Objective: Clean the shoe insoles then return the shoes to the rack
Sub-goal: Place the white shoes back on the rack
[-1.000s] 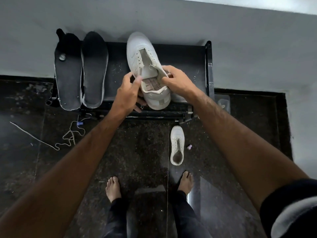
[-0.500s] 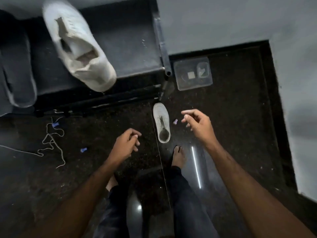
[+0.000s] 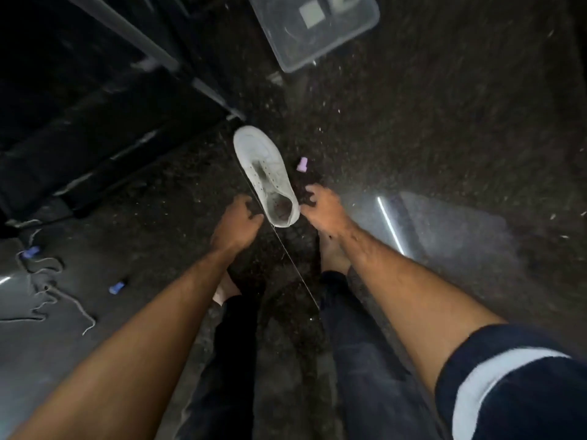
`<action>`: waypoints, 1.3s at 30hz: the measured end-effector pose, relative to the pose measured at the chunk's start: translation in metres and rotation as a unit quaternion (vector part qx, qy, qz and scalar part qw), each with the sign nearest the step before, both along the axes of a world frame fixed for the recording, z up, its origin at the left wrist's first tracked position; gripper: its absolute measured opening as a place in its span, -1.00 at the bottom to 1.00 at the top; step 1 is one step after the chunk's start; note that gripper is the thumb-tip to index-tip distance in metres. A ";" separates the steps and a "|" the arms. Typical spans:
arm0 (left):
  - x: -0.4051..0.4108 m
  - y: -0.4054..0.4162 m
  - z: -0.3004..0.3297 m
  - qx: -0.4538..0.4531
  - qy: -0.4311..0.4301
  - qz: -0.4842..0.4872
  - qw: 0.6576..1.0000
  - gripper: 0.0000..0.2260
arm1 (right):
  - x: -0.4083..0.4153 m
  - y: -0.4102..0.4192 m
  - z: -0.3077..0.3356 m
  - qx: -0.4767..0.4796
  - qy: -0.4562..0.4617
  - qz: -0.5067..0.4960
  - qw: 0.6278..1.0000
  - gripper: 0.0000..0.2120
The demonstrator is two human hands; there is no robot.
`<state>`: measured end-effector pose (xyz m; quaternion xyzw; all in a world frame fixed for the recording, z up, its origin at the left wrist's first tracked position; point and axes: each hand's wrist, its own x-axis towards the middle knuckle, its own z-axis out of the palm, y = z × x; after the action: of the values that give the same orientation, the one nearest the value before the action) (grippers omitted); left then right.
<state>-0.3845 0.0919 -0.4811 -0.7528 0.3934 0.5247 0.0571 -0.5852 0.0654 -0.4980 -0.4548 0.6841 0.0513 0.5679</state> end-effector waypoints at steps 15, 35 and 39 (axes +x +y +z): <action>-0.022 0.005 -0.087 0.086 0.008 0.063 0.994 -0.61 | 0.010 0.034 -0.082 -0.008 -0.077 -0.034 0.996 -0.27; 0.038 -0.003 0.402 -0.159 0.240 -0.037 0.957 -0.70 | -0.002 0.007 0.413 -0.079 -0.141 -0.107 0.981 -0.24; 0.073 -0.007 0.465 -0.226 0.255 -0.020 0.940 -0.76 | 0.030 -0.006 0.474 -0.103 -0.148 -0.076 0.981 -0.27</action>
<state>-0.3120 0.0852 -0.0160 -0.5791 0.5179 0.5951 -0.2058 -0.5550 0.0596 -0.0237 -0.4601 0.6268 -0.1304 0.6152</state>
